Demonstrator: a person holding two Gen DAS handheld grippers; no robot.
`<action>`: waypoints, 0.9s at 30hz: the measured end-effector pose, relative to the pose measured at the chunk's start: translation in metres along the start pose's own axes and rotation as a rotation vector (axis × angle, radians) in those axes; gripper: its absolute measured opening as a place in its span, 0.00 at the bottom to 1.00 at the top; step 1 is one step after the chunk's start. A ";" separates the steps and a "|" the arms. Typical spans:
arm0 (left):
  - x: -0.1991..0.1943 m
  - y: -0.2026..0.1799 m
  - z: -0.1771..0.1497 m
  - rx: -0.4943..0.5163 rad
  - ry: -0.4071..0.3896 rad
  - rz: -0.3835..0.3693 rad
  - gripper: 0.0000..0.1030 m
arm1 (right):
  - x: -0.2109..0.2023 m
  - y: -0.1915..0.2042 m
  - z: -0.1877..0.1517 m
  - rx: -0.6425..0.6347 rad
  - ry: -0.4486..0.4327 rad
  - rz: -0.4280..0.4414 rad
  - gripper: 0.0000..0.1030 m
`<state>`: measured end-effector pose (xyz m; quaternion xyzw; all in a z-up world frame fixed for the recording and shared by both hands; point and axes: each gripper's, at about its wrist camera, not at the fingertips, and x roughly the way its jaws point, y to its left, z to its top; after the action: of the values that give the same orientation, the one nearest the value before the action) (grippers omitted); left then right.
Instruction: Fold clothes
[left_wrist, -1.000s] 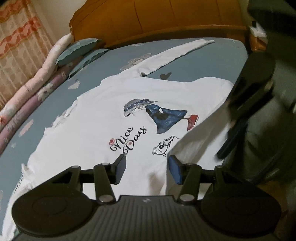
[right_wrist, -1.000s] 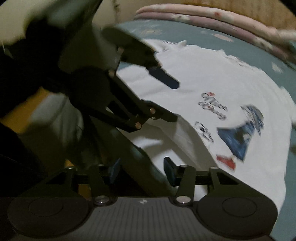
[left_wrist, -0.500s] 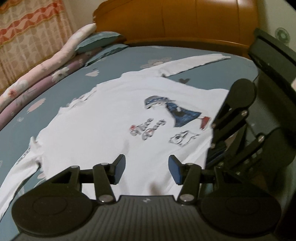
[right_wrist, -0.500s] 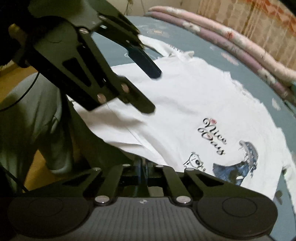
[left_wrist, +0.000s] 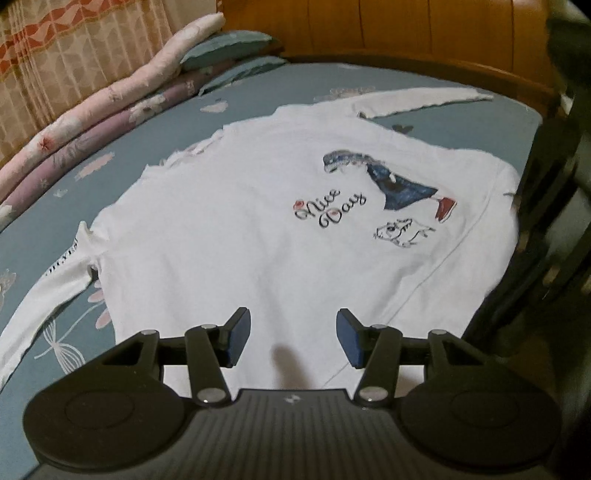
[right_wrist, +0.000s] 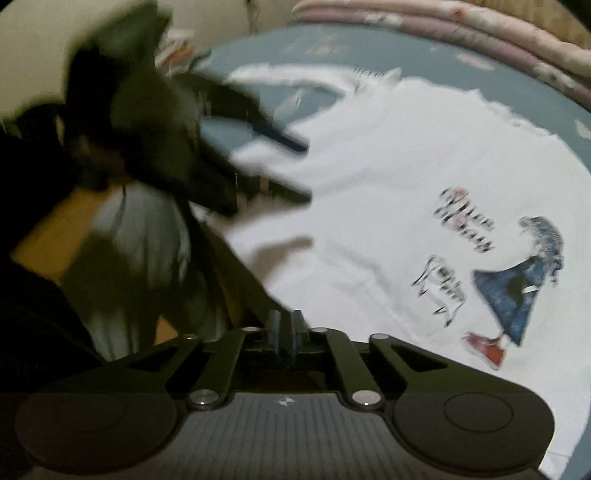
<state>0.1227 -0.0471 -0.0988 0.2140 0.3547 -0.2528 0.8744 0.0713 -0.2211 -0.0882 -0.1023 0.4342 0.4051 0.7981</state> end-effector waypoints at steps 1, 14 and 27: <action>0.003 0.001 0.000 -0.008 0.008 0.001 0.52 | -0.008 -0.003 0.003 0.006 -0.036 -0.021 0.12; 0.000 0.025 -0.045 -0.283 0.163 -0.039 0.65 | 0.016 -0.073 -0.022 0.413 -0.058 -0.255 0.27; -0.014 0.004 -0.002 -0.133 0.105 -0.017 0.66 | -0.089 -0.136 -0.086 0.681 -0.262 -0.407 0.55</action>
<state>0.1153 -0.0384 -0.0890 0.1653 0.4178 -0.2246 0.8647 0.0929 -0.4041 -0.0962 0.1361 0.4089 0.0822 0.8986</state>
